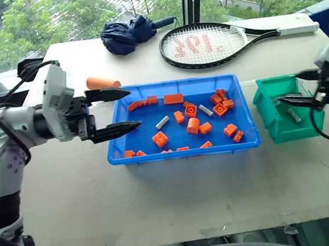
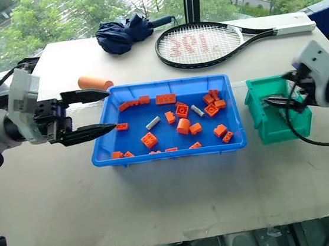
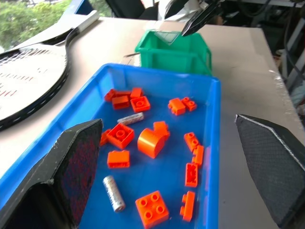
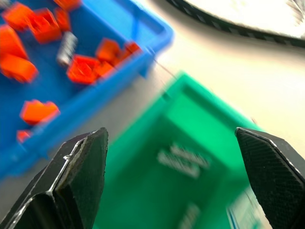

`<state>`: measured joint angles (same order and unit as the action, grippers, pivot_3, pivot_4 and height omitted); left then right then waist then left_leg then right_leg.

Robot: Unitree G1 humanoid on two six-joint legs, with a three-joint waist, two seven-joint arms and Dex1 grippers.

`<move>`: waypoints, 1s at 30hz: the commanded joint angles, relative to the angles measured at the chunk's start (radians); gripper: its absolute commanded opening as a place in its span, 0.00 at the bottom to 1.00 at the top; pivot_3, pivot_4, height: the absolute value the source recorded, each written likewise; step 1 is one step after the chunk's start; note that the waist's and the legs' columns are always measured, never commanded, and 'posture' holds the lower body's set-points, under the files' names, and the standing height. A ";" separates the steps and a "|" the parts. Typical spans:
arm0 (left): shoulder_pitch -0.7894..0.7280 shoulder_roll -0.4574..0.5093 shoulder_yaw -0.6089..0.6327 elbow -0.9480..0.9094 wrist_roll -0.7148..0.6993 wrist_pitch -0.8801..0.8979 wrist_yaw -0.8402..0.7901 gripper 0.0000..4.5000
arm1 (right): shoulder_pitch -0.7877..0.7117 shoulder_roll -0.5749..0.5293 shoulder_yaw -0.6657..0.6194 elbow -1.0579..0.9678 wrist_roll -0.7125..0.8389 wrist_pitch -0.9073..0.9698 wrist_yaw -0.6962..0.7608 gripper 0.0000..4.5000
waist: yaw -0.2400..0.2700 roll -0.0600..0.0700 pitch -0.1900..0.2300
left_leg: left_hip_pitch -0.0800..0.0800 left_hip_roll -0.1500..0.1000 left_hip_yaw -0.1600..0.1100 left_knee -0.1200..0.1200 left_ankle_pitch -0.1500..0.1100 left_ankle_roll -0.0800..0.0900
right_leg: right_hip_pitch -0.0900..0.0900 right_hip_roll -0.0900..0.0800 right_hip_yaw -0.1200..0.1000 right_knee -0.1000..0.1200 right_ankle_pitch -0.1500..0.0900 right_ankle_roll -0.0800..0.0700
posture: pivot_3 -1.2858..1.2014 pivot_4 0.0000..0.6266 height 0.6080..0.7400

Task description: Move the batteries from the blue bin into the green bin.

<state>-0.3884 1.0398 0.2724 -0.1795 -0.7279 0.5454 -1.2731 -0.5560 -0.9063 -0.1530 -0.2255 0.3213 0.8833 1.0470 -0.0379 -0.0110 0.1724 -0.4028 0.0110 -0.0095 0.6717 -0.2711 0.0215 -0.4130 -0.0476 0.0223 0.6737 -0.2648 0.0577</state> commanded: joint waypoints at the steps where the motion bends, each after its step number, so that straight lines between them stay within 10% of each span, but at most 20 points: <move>1: 0.046 0.046 0.053 0.041 0.055 -0.053 -0.037 1.00 | -0.117 0.111 0.152 -0.016 0.019 -0.045 -0.014 0.98 | -0.005 0.000 0.000 | 0.000 0.000 0.000 0.000 0.000 0.000 | 0.000 0.000 0.000 0.000 0.000 0.000 | 0.52 0.24 1.00; 16: 0.358 0.072 0.319 -0.037 0.092 -0.042 -0.033 1.00 | -0.564 0.720 0.603 0.787 -0.241 -0.580 0.051 0.98 | 0.000 -0.003 0.001 | -0.002 0.001 -0.001 -0.001 0.003 -0.005 | -0.002 -0.003 -0.002 0.000 0.000 0.000 | 0.52 0.24 1.00; 30: 0.497 0.035 0.452 -0.133 0.094 0.010 0.020 1.00 | -0.764 0.903 0.598 1.361 -0.407 -0.835 0.105 0.98 | -0.008 -0.003 0.001 | 0.001 0.002 0.000 -0.003 0.003 -0.007 | -0.003 -0.003 -0.001 0.003 0.000 -0.001 | 0.52 0.24 1.00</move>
<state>0.1033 1.0742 0.6732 -0.2905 -0.6314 0.5604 -1.2596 -1.2925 -0.0136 0.4592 1.1075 -0.0646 0.0757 1.1502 -0.0461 -0.0141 0.1738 -0.4021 0.0125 -0.0098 0.6687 -0.2680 0.0149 -0.4157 -0.0509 0.0210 0.6770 -0.2650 0.0570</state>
